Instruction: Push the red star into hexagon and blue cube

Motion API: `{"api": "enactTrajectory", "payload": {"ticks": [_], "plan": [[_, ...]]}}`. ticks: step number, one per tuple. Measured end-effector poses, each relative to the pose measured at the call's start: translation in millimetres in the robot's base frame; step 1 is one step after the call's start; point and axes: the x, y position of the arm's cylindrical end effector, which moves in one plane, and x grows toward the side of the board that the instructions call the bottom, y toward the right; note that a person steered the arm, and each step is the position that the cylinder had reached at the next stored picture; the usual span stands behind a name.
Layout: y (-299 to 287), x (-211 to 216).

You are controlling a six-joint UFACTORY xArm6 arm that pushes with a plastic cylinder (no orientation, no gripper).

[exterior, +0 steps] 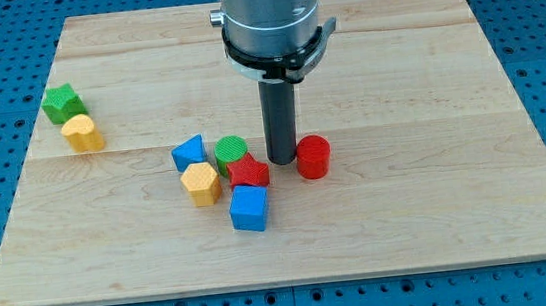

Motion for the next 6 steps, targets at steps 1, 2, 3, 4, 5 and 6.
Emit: {"api": "enactTrajectory", "payload": {"ticks": [1, 2, 3, 4, 5, 6], "plan": [[0.0, 0.0], [0.0, -0.4], [0.0, -1.3], [0.0, -2.8], [0.0, -4.4], [-0.6, 0.0]]}}
